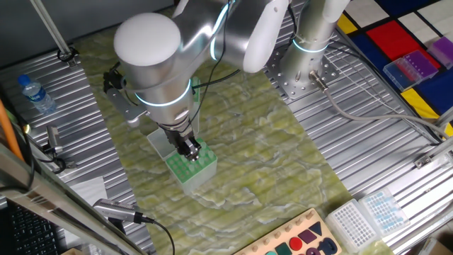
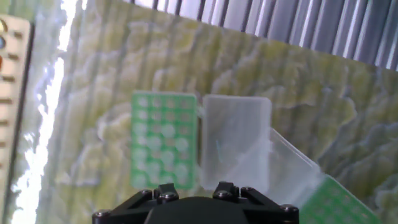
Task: Transfer all large pipette tips from one holder to another
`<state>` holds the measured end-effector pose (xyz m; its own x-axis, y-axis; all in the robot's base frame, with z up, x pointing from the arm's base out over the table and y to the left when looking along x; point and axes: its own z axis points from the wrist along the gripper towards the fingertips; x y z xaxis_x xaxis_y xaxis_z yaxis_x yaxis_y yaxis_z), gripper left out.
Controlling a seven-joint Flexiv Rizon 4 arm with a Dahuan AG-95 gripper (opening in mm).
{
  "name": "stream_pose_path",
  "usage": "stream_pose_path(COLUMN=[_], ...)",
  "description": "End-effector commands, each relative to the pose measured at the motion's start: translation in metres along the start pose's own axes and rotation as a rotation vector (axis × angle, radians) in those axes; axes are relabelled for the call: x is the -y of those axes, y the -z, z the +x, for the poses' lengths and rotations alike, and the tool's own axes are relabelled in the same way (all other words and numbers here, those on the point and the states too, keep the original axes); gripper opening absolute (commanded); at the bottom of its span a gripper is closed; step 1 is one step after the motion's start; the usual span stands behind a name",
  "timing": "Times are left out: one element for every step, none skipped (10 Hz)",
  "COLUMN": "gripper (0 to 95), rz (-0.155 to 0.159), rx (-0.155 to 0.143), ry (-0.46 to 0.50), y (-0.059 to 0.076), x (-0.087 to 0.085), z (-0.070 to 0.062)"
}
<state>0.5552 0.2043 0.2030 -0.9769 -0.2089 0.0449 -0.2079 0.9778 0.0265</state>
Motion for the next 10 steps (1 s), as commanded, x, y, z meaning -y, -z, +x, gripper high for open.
stream_pose_path(gripper=[19.0, 38.0, 38.0, 38.0, 38.0, 38.0, 38.0, 38.0, 38.0, 38.0], rz=[-0.011, -0.014, -0.014, -0.013, -0.012, -0.009, -0.007, -0.005, 0.002, 0.005], rx=[-0.053, -0.057, -0.056, -0.054, -0.051, -0.044, -0.042, -0.041, -0.029, -0.022], ry=[0.233, 0.289, 0.299, 0.292, 0.283, 0.268, 0.267, 0.269, 0.280, 0.281], y=[0.000, 0.000, 0.000, 0.000, 0.000, 0.000, 0.000, 0.000, -0.007, -0.012], x=[0.000, 0.000, 0.000, 0.000, 0.000, 0.000, 0.000, 0.000, -0.006, -0.010], z=[0.000, 0.000, 0.000, 0.000, 0.000, 0.000, 0.000, 0.000, -0.001, -0.002])
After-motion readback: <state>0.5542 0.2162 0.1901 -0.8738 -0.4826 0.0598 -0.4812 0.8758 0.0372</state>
